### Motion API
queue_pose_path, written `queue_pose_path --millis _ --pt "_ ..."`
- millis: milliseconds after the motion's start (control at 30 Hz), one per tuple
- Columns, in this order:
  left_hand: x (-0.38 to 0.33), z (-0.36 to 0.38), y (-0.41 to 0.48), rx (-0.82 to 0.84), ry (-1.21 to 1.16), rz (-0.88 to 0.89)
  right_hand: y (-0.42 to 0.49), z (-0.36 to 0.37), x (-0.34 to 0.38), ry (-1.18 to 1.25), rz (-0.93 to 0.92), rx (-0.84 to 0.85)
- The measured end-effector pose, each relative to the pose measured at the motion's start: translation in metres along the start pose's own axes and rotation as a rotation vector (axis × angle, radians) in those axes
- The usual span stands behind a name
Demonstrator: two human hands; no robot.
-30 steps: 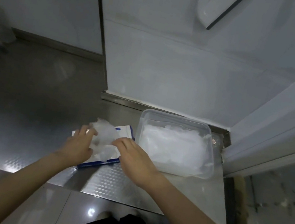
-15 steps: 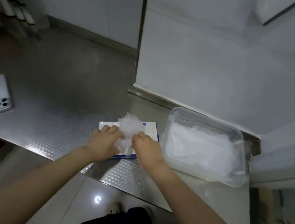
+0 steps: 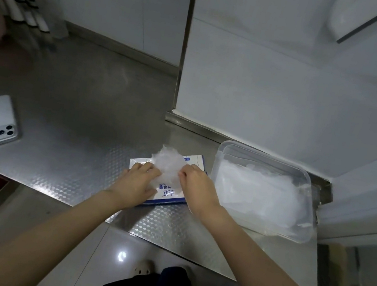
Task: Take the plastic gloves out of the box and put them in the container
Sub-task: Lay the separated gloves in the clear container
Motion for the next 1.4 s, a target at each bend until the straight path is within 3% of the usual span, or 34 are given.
queue_pose_path --millis 167,267,367,467,667,867,1100,1400 --pt "-0.004 -0.002 0.003 0.013 -0.022 -0.008 -0.014 -0.019 0.018 0.078 -0.109 -0.120" --pt "-0.004 -0.005 0.003 -0.028 -0.120 -0.050 -0.023 -0.006 0.025 0.049 -0.131 -0.004" --pt "-0.006 -0.022 -0.001 -0.231 -0.247 -0.109 -0.021 0.007 0.018 -0.022 -0.097 0.072" --pt "-0.013 -0.035 -0.005 -0.368 -0.182 -0.026 -0.013 0.005 0.013 -0.033 -0.055 0.023" --pt "-0.017 -0.039 -0.006 -0.440 -0.182 0.049 -0.007 -0.006 0.007 0.002 -0.017 -0.036" --pt "-0.026 -0.045 -0.006 -0.481 -0.272 0.101 -0.013 -0.013 0.020 0.084 -0.116 -0.045" --pt "-0.025 -0.026 -0.003 -0.349 -0.221 0.075 -0.010 0.002 0.009 -0.070 -0.072 0.056" --pt "-0.009 0.002 0.000 -0.149 -0.008 -0.072 -0.014 0.001 0.009 -0.035 -0.057 0.052"
Point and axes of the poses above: each hand's wrist, its own y-axis towards the middle knuckle, its own z-axis out of the palm, x = y × z, the point moved 8 cm from there along y, towards the middle knuckle, and after that the axes turned 15 degrees about -x, right-handed, at the moved point
